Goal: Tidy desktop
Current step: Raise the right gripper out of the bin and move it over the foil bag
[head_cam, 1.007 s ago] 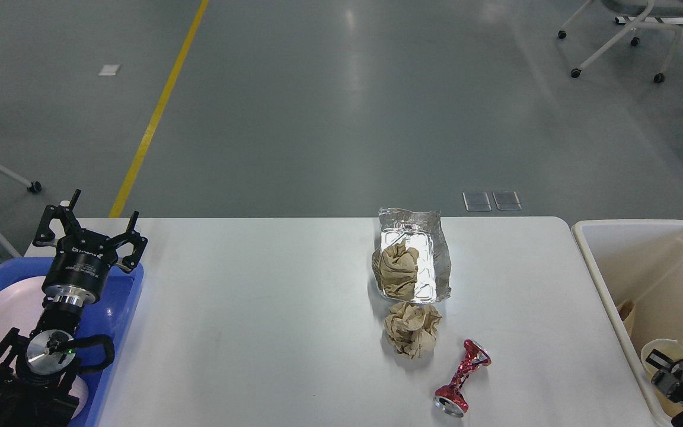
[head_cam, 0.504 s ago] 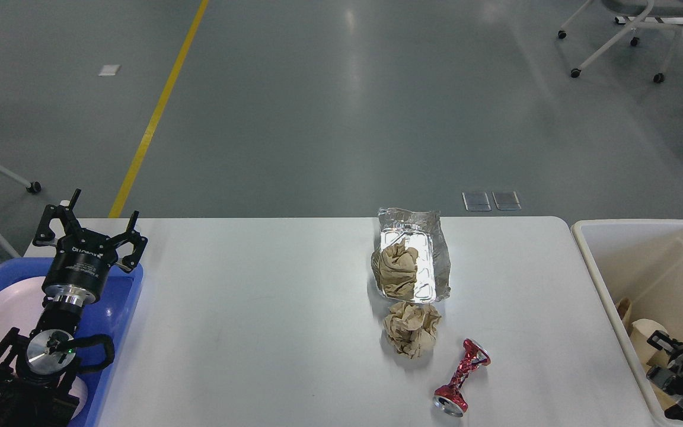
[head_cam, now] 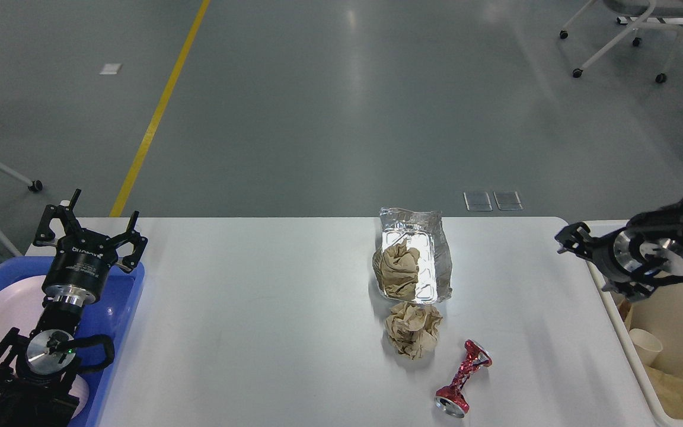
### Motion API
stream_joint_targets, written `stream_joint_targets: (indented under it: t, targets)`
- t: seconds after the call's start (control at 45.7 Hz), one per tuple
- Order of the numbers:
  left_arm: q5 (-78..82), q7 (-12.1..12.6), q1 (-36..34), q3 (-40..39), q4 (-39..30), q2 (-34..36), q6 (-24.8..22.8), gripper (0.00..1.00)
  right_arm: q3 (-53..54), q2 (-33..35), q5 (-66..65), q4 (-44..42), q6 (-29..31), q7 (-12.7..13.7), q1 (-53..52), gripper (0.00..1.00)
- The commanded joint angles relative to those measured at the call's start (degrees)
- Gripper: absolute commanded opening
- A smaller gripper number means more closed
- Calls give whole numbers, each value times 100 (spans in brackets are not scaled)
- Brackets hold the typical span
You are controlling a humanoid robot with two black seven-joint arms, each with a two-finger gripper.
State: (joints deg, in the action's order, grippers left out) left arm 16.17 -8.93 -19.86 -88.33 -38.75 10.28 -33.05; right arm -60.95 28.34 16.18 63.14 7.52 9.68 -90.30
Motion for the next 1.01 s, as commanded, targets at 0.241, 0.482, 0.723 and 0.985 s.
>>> stream_joint_targets:
  t: [0.241,0.482,0.723,0.985]
  targets:
    - [0,-3,0,0,-1,0,0,96,-101,-680,-36,550,988,-10,-2492,100]
    - [0,-3,0,0,-1,0,0,96,-646,-1278,61,1175,1005,-18,-2756,100]
    - [0,-3,0,0,8,0,0,96,-752,-1796,-9,1623,2567,-10,-3387,100]
    - [0,-3,0,0,-1,0,0,96,-804,-2122,26,2273,4600,-1,-4899,100]
